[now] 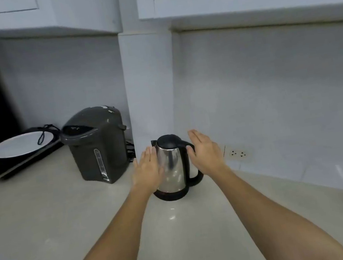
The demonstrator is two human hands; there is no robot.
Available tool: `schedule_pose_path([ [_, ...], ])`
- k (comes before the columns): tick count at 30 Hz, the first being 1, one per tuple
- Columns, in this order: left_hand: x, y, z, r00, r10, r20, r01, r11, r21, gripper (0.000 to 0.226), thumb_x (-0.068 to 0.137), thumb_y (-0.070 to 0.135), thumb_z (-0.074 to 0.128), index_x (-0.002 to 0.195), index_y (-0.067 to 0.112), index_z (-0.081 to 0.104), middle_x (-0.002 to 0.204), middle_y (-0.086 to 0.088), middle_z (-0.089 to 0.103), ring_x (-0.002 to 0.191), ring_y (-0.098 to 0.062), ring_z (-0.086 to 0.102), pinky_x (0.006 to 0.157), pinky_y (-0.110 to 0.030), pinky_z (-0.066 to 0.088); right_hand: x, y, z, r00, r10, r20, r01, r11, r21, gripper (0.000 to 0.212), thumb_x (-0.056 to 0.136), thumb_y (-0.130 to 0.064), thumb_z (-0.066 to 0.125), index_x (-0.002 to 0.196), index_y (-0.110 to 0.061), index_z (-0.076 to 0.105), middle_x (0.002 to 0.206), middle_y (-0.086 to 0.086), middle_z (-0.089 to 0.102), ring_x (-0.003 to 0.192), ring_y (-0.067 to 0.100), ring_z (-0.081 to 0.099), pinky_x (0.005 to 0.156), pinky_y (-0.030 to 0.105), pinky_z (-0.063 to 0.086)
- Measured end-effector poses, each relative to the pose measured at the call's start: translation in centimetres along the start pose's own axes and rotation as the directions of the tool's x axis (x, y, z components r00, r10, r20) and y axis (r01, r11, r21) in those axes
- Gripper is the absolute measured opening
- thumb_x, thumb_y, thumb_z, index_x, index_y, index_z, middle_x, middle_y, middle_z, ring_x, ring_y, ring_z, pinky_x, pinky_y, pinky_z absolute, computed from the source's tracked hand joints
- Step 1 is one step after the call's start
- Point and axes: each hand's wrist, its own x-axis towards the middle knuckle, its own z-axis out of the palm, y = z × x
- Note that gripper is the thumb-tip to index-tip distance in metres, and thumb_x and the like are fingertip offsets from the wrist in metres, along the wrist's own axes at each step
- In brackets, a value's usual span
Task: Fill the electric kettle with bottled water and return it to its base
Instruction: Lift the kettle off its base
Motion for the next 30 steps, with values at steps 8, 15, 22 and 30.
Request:
schedule_pose_path([
  [8, 2.6, -2.5, 2.6, 0.992, 0.038, 0.124, -0.021, 0.99, -0.137, 0.073, 0.099, 0.039, 0.038, 0.153, 0.013, -0.004, 0.162, -0.006, -0.005, 0.149, -0.019, 0.002, 0.119, -0.042, 0.008, 2.9, -2.7, 3.6, 0.993, 0.098, 0.072, -0.097, 0.995, -0.014, 0.054, 0.101, -0.034, 0.034, 0.151, -0.018, 0.022, 0.158, 0.0, 0.025, 0.144, 0.017, 0.025, 0.115, 0.041, 0.027],
  [15, 3.4, -3.2, 5.0, 0.986, 0.049, 0.162, -0.004, 0.965, -0.263, 0.079, 0.098, 0.04, 0.042, 0.152, 0.014, -0.01, 0.161, -0.004, -0.011, 0.149, -0.019, 0.001, 0.118, -0.044, 0.011, 3.5, -2.2, 6.1, 0.985, 0.136, 0.102, -0.13, 0.99, -0.06, 0.054, 0.101, -0.037, 0.033, 0.151, -0.018, 0.025, 0.157, 0.001, 0.029, 0.143, 0.019, 0.028, 0.114, 0.039, 0.026],
  [22, 4.0, -2.5, 6.9, 0.995, 0.043, 0.085, -0.01, 0.933, -0.36, 0.089, 0.095, 0.045, 0.048, 0.151, 0.012, -0.012, 0.161, -0.002, -0.009, 0.149, -0.016, 0.004, 0.117, -0.04, 0.018, 4.3, -2.6, 7.4, 0.986, 0.136, 0.1, -0.128, 0.988, -0.09, 0.056, 0.101, -0.038, 0.032, 0.152, -0.017, 0.021, 0.157, 0.0, 0.028, 0.146, 0.018, 0.022, 0.117, 0.04, 0.016],
  [30, 4.4, -2.1, 8.6, 0.999, -0.01, 0.037, 0.026, 0.892, -0.452, 0.099, 0.089, 0.051, 0.055, 0.151, 0.014, -0.012, 0.161, 0.001, -0.009, 0.149, -0.014, -0.001, 0.12, -0.043, 0.017, 7.5, -3.4, 8.1, 0.976, 0.193, 0.104, -0.186, 0.98, -0.074, 0.057, 0.1, -0.044, 0.03, 0.151, -0.017, 0.025, 0.156, 0.006, 0.03, 0.141, 0.025, 0.032, 0.118, 0.052, 0.008],
])
